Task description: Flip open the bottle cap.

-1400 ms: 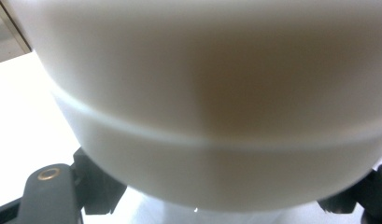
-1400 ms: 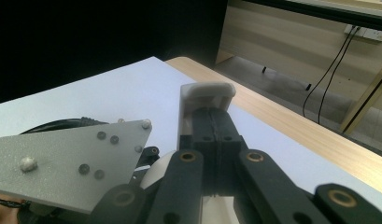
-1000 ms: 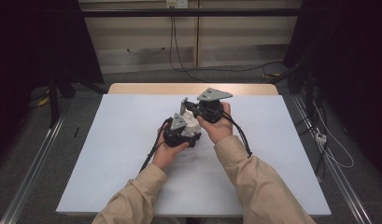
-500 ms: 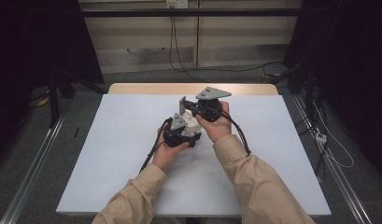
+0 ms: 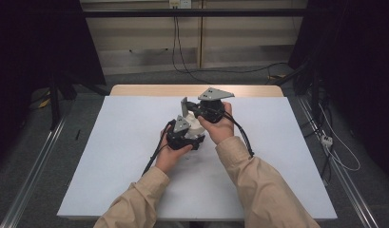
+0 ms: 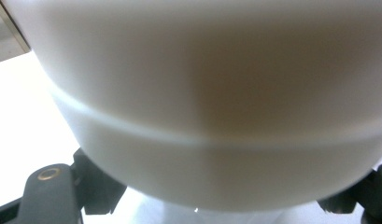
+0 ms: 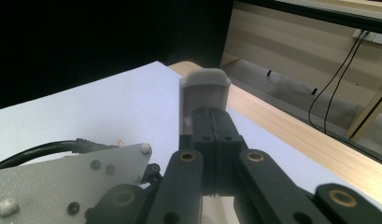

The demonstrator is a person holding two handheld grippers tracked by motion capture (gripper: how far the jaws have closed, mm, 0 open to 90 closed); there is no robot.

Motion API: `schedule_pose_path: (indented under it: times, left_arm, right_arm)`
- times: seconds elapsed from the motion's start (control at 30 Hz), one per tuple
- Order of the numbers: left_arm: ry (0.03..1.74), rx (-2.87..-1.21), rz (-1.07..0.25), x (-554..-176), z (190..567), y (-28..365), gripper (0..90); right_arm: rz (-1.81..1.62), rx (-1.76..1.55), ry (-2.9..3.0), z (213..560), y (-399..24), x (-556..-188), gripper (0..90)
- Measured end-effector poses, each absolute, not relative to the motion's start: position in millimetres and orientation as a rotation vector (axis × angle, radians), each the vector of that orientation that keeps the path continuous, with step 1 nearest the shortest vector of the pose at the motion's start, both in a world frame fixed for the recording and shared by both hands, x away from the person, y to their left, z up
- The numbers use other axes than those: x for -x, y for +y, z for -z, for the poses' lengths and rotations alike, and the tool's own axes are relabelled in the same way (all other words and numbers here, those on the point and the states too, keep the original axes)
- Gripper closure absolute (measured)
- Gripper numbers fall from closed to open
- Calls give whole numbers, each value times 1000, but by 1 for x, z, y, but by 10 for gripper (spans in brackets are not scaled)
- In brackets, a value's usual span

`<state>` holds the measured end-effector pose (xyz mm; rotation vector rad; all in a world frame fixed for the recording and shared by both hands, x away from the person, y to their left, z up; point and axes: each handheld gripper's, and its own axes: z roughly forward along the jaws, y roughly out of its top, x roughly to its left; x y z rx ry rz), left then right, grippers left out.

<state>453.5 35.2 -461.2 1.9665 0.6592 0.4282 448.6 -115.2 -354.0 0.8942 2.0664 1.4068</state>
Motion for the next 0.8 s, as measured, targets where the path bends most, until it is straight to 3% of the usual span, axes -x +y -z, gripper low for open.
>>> schedule_pose_path:
  times: [0.8]
  left_arm:
    - [661, -1966, -431, -453, 461, 35, 188]
  right_arm:
    - [-1403, -878, 2071, 355, -110, -454, 900]
